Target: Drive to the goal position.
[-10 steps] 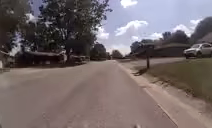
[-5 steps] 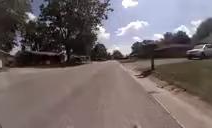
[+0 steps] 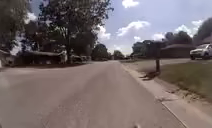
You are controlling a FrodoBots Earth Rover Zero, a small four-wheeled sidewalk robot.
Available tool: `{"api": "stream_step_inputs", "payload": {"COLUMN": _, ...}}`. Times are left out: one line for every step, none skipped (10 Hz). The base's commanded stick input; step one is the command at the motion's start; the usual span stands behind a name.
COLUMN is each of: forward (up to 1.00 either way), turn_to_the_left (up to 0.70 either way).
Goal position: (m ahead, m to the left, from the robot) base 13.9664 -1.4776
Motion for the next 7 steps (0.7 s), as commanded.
{"api": "stream_step_inputs", "payload": {"forward": 0.7, "turn_to_the_left": -0.35}}
{"api": "stream_step_inputs", "payload": {"forward": 0.7, "turn_to_the_left": -0.35}}
{"api": "stream_step_inputs", "payload": {"forward": 0.7, "turn_to_the_left": -0.11}}
{"api": "stream_step_inputs", "payload": {"forward": 0.7, "turn_to_the_left": -0.05}}
{"api": "stream_step_inputs", "payload": {"forward": 0.7, "turn_to_the_left": 0.0}}
{"api": "stream_step_inputs", "payload": {"forward": 0.7, "turn_to_the_left": 0.0}}
{"api": "stream_step_inputs", "payload": {"forward": 0.7, "turn_to_the_left": 0.0}}
